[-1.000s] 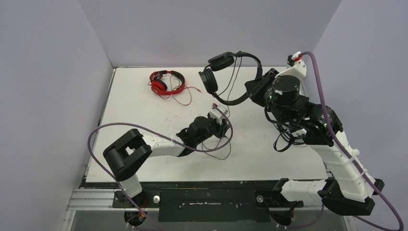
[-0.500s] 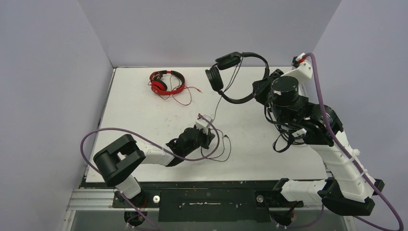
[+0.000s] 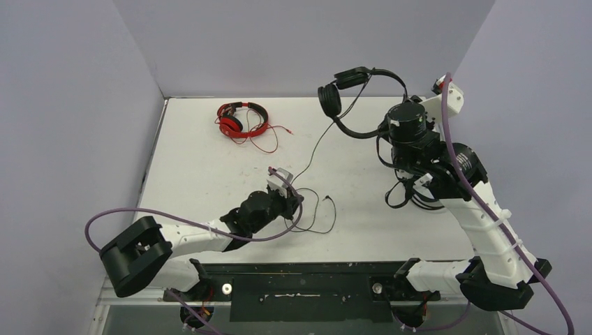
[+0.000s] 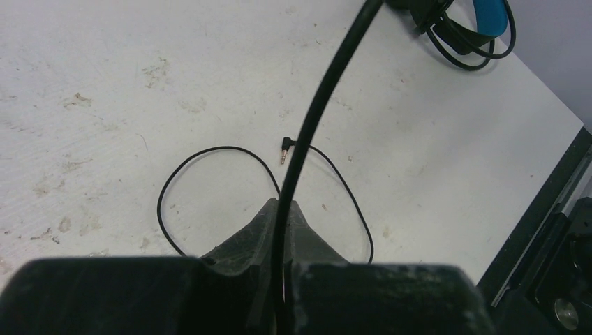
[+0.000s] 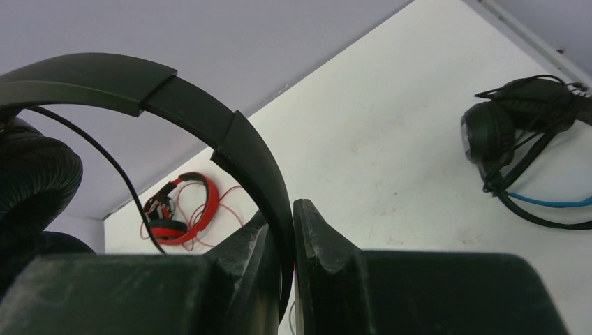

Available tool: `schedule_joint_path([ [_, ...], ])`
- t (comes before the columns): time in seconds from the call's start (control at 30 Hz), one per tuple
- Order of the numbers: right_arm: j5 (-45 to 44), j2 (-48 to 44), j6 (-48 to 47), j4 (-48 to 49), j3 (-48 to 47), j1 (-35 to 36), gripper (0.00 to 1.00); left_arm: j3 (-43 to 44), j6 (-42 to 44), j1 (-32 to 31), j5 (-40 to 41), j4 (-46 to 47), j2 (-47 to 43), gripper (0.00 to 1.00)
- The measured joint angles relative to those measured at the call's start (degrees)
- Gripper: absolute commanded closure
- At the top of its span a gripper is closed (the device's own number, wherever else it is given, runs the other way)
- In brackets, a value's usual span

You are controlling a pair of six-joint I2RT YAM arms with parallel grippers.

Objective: Wrap the headphones
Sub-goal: Wrap the headphones cable around the headphones.

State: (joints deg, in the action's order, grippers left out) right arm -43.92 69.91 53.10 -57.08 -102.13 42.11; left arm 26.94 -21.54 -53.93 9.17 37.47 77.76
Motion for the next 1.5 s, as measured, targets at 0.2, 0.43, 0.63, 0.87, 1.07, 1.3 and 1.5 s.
schedule_joint_path([
  [0.2, -2.4, 0.0, -0.6, 0.0, 3.1, -6.1, 1.00, -2.4, -0.8, -0.3, 1.2, -4.7, -7.1, 1.00],
  [0.43, -5.2, 1.3, -0.8, 0.4, 7.1, -9.8, 1.00, -2.8, -0.8, -0.7, 0.5, -10.3, -12.8, 1.00],
  [0.63, -5.1, 3.8, -1.2, 1.3, 13.0, -15.3, 1.00, -1.9, -0.3, -2.4, -0.2, -18.4, -16.6, 1.00],
  [0.87, -4.7, 6.1, -1.2, 4.3, 23.9, -16.6, 1.00, 6.3, 2.5, -3.1, -0.4, -30.3, -22.9, 1.00],
  [1.07, -1.4, 8.0, -2.0, 7.8, 33.4, -17.1, 1.00, 17.0, 4.7, -3.4, -2.6, -40.2, -23.1, 1.00],
  [1.3, 5.5, 9.0, -8.2, 13.1, 39.2, -15.0, 1.00, 28.1, 8.4, -3.5, -0.8, -51.6, -19.7, 1.00],
  [1.5, 7.1, 13.2, -12.0, 14.6, 39.7, -7.0, 1.00, 38.8, 10.3, 0.3, -3.0, -56.3, -14.6, 1.00],
])
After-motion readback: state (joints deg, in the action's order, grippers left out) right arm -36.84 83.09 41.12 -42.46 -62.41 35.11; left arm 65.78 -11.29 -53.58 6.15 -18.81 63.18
